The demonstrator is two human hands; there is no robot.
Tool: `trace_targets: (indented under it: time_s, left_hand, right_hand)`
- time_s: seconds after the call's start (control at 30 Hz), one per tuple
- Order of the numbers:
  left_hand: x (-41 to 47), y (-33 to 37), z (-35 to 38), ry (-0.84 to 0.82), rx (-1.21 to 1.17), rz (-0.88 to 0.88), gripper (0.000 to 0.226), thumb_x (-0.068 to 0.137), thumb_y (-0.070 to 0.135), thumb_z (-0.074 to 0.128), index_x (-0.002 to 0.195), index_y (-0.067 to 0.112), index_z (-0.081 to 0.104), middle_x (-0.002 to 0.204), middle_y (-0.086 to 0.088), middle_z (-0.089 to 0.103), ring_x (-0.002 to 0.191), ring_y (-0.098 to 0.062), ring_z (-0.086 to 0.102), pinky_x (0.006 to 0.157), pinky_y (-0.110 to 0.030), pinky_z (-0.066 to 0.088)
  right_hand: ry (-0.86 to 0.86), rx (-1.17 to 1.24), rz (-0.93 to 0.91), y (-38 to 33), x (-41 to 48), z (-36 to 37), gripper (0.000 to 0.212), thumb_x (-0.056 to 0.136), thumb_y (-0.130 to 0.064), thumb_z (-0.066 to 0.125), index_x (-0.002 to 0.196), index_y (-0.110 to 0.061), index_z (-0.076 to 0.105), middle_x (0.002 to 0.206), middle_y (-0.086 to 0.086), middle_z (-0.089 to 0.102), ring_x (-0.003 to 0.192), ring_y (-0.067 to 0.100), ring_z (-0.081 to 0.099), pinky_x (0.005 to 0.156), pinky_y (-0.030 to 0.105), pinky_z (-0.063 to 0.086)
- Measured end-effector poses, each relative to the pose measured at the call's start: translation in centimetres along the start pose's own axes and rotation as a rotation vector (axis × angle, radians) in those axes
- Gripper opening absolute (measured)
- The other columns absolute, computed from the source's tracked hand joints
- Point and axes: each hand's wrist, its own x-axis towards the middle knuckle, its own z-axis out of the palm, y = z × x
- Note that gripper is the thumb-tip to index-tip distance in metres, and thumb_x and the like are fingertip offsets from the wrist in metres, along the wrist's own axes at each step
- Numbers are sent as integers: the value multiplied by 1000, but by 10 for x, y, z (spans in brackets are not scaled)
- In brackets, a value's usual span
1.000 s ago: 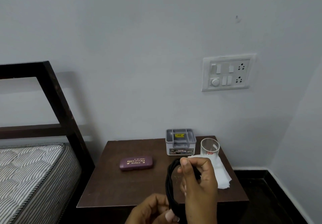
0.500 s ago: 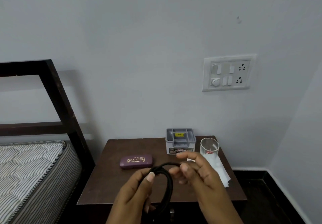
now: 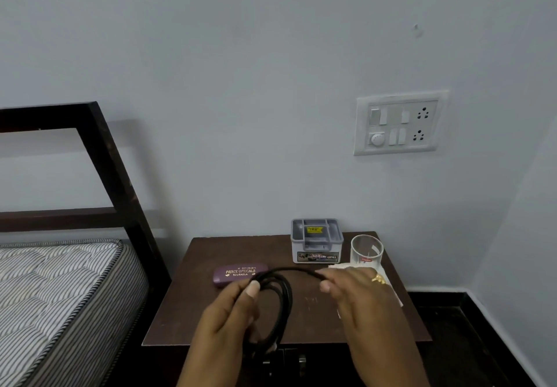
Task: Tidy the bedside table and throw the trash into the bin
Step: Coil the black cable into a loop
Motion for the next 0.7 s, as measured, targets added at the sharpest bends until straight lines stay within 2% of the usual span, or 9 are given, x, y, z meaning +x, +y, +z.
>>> trace_targets:
  time_s: [0.1,0.2,0.27,0.33,0.4,0.5,0.6,0.67,0.7]
  left_hand:
    - [2,5,8,-8,10,18,19,90,15,52,86,12,70,50,8,53,45,-3,44,47,-16,39]
    - [1,5,20,-4,7,66,23,92,13,50,86,14,72,62,-3,53,59,-10,48,44,-11,43]
    - [0,3,25,-9,4,67,25,92,14,49,87,18,73,57,-3,49,52,-10,44,42,-17,44]
    - [-1,-1,27,-13,35,66,28,92,17,50,84,27,74,51,5,51,49,-8,45,51,-26,43]
    - [0,-6,28,-17,45,61,30,92,19,50,83,35,74,62,4,66,60,-12,57,57,-29,46]
    - [2,-9,30,-5,48,47,31,92,19,50,82,36,74,78,3,75,80,-14,70,63,-31,54]
    - [6,-14,26,46,191,122,25,92,23,52,87,37,72,83,4,75,87,-12,70,79,-43,57]
    - [10,-20,23,113,295,218,17,91,30,54,90,38,69,85,7,74,85,-10,70,80,-39,57]
    - [12,-22,22,142,346,264,13,88,38,54,90,39,67,85,10,73,82,-5,69,79,-30,55]
  right_hand:
    - [-38,155,151,-12,-5,10,9,85,-24,62,82,-28,70,83,-12,60,77,9,58,66,18,47]
    - [-133,645,446,-21,-3,8,10,80,-11,70,77,-20,74,74,4,70,68,8,65,63,14,50]
    - [-226,1017,615,-23,0,4,6,76,-12,71,79,-12,76,77,12,74,69,18,69,67,26,58]
    - [-328,1317,719,-21,-1,3,21,67,-16,70,84,-5,75,83,19,73,72,27,69,67,37,60]
    - [-405,1489,784,-22,-3,2,28,65,-19,72,87,-2,74,83,19,72,69,27,69,59,34,59]
    - [-546,1624,817,-25,-6,4,47,54,-27,88,94,-4,74,83,12,71,72,22,69,60,31,57]
    - [-584,1578,841,-25,-5,4,24,68,-27,75,84,-10,74,83,8,69,73,18,65,66,29,45]
    - [-613,1470,884,-31,-2,5,33,70,-43,60,75,-13,71,78,3,67,74,16,60,67,30,37]
    - [-618,1378,896,-34,-1,7,39,68,-52,56,71,-15,69,75,1,67,76,15,60,68,31,37]
